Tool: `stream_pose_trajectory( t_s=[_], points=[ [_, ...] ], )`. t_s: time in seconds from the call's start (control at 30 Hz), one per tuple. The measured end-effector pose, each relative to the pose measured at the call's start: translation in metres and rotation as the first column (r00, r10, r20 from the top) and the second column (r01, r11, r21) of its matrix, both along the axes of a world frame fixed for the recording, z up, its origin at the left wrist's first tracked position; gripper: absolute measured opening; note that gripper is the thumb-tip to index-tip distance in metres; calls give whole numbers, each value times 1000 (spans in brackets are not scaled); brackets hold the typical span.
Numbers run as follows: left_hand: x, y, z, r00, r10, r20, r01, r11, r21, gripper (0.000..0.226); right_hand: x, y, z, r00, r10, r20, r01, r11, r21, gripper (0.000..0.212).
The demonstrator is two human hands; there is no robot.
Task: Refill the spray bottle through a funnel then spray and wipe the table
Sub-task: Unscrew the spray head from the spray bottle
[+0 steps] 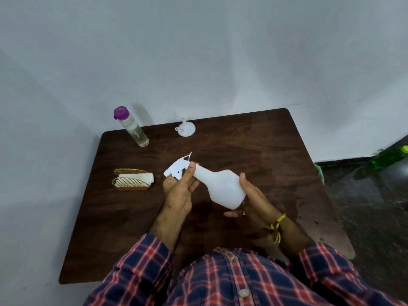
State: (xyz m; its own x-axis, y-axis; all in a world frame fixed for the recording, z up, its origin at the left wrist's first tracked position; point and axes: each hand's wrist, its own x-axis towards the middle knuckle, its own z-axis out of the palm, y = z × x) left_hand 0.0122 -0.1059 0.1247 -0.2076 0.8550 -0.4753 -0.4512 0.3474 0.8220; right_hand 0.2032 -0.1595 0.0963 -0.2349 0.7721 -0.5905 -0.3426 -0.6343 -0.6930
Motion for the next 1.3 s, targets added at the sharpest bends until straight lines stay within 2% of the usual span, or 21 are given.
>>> stream_pose_trajectory(
  t_s=[0.03,0.07,0.17,0.23,0.3,0.33,0.4,0.47,0.5,0.57,0.63,0.7,0.77,0.83,0.9,0.97,1.03,1.07,1.13,1.2,1.3],
  points=[
    [0,0,1,1000,14,-12,-14,1000,15,18,0,1,2,999,40,-36,-42,998,-42,56],
    [-1,-1,2,999,38,-20,-37,999,21,17,-2,1,1,999,33,-26,-34,999,-15,52],
    [-3,-4,2,997,83,-8,-83,996,18,21,-2,-1,-2,991,-109,83,91,976,196,60],
    [-4,-6,2,997,82,-2,-82,996,18,26,-1,2,3,996,-88,31,86,995,56,61],
    [-5,-7,2,997,72,-12,-71,997,35,32,0,3,9,998,38,-59,-46,988,-150,59],
    [-6,-7,2,997,77,-21,-76,996,44,34,-2,2,9,993,60,-102,-77,982,-175,59],
    [-11,-7,1,993,112,-40,-110,993,52,37,-5,-3,3,991,-44,-124,36,997,-63,58],
    [-18,-7,0,990,124,-65,-120,991,61,42,-5,-9,0,987,-153,-58,159,982,105,75],
    [-20,-8,1,990,116,-80,-111,992,66,43,-5,-8,1,987,-157,-46,161,981,109,84],
    [-22,-12,-1,992,84,-97,-77,995,68,39,-4,-4,5,997,-72,-42,72,997,-19,95],
    [-21,-16,-4,995,65,-81,-61,996,58,31,-7,-4,11,997,57,-59,-65,988,-137,78],
    [-20,-16,-4,994,76,-72,-73,996,41,22,-15,-9,10,989,16,-150,-35,991,-129,61],
    [-21,-14,-4,994,84,-67,-82,996,31,18,-20,-13,7,992,-94,-85,97,995,24,70],
    [-22,-13,-2,996,76,-54,-75,997,24,17,-18,-12,7,992,-122,-40,125,987,98,81],
    [-22,-13,0,997,41,-58,-39,999,37,21,-16,-7,11,992,-59,-112,57,998,-18,87],
    [-21,-13,1,997,12,-79,-8,999,51,27,-16,-7,15,991,-15,-132,-5,989,-149,79],
    [-22,-11,1,996,17,-86,-13,999,53,30,-21,-12,10,992,-75,-100,64,992,-108,66],
    [-23,-10,2,996,21,-84,-17,999,51,30,-23,-14,8,990,-133,-50,131,991,-25,68],
    [-23,-8,4,998,20,-67,-17,999,48,27,-22,-14,7,982,-188,18,186,978,91,89],
    [-21,-7,6,998,13,-63,-10,999,48,23,-20,-8,14,990,-139,-11,139,990,5,100],
    [-20,-6,6,995,9,-98,-3,998,63,25,-19,-9,16,988,-87,-128,67,986,-153,65]
  ],
)
